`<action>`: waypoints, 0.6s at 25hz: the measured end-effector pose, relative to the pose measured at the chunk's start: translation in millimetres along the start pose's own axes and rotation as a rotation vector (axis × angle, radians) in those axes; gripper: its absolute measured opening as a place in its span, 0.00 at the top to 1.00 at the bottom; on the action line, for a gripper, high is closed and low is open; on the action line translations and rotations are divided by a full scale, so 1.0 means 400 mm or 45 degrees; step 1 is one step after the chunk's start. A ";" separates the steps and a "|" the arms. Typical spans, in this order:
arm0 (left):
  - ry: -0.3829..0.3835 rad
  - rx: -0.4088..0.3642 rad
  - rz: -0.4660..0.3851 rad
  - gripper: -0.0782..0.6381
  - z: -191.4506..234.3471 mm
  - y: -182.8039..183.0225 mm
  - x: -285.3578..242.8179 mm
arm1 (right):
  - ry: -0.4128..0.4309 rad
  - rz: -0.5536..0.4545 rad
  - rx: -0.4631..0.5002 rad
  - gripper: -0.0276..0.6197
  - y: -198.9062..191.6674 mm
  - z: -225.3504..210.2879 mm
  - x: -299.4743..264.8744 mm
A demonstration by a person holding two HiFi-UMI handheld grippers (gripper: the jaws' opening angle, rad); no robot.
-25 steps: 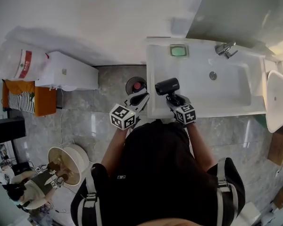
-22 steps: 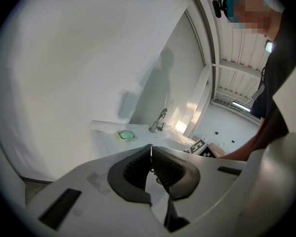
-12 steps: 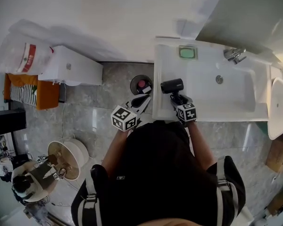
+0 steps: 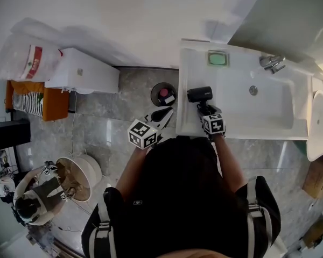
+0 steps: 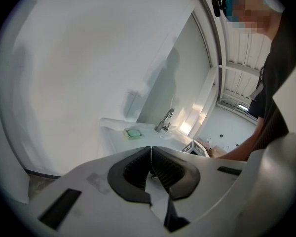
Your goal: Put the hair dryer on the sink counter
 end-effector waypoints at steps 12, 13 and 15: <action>0.006 0.000 -0.027 0.86 -0.006 0.007 0.006 | -0.044 0.038 -0.008 0.50 -0.009 -0.003 -0.017; 0.007 -0.002 -0.028 0.86 -0.007 0.007 0.008 | -0.053 0.048 0.007 0.50 -0.009 0.000 -0.020; 0.009 -0.003 -0.031 0.86 -0.011 0.007 0.010 | -0.074 0.068 0.033 0.49 -0.008 0.005 -0.024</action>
Point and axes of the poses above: the fingertips, and each gripper's own axes: x backward along the fingers, z to its left, y out of its top, the point moved 8 cm from there along x, backward along the fingers, and after that the axes turned 13 degrees about -z, right-handed, at the moved point
